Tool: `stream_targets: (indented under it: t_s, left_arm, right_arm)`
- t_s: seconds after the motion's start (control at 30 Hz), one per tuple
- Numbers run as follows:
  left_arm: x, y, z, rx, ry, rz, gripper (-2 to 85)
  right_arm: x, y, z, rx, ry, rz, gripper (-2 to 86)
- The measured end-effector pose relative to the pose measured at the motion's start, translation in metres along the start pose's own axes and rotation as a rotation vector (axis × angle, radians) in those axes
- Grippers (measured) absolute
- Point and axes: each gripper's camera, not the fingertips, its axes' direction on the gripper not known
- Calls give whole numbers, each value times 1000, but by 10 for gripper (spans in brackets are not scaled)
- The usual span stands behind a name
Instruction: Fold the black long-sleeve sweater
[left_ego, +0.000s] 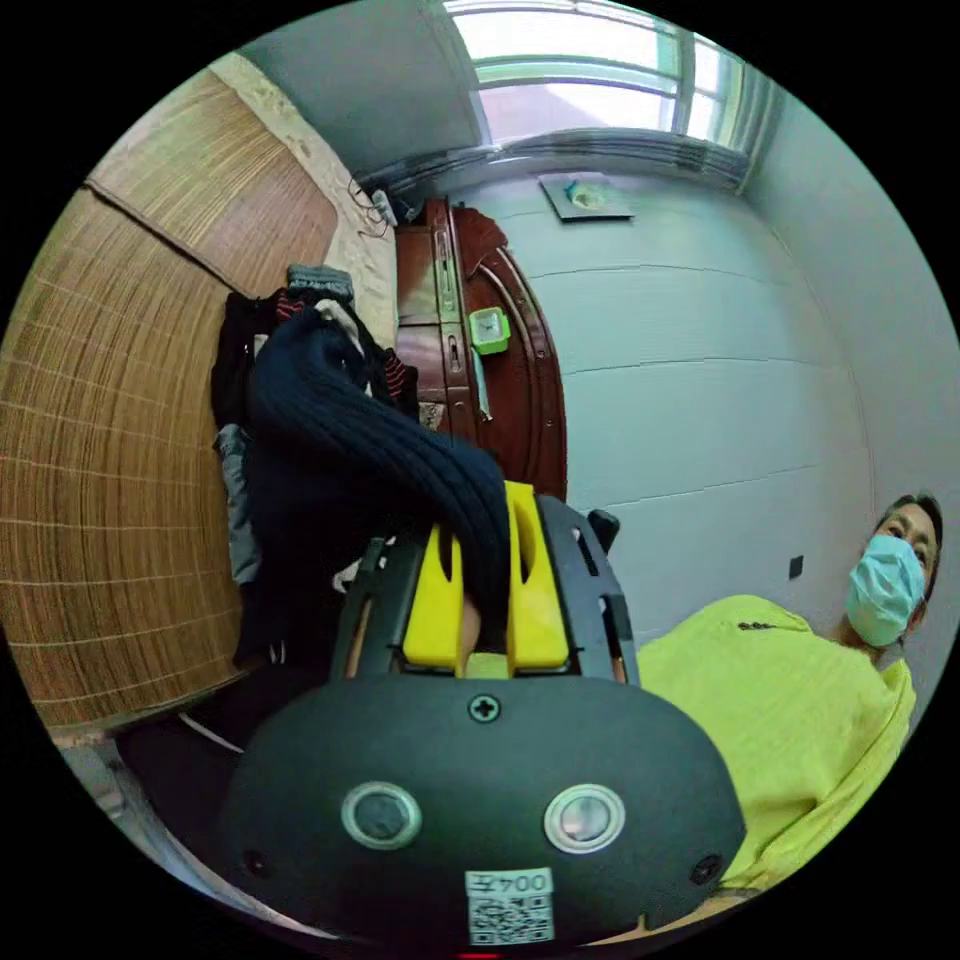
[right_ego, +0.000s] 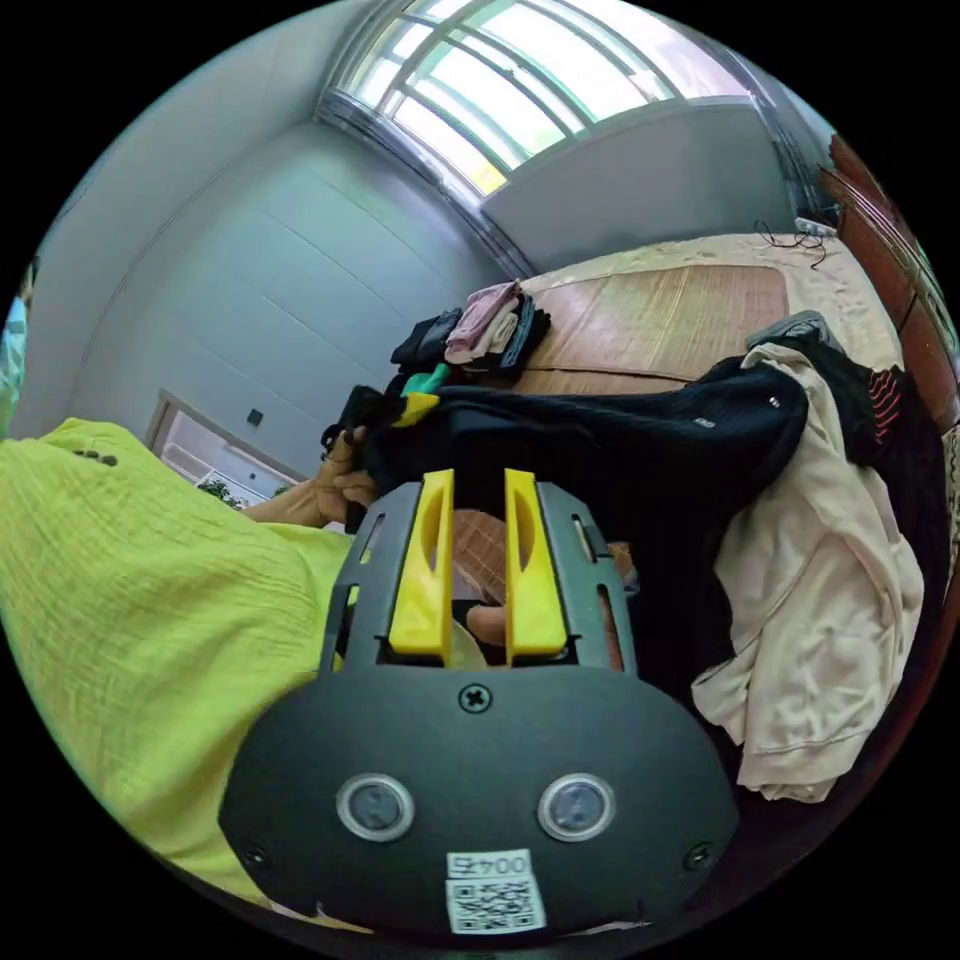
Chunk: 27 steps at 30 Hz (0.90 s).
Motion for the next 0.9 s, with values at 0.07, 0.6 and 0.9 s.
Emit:
stream_targets:
  t_s: [0.07,0.6,0.9]
  left_arm:
    - [2,13,-9,59,44,27,84]
    - [8,152,-36,124,91,217,83]
    - [10,211,-17,126,79,198,84]
  right_arm:
    - [19,-11,0,-41,-19,7,102]
    - [179,-72,87,-134,-376,363,163]
    - [292,-122,161,-365,-257,625,242]
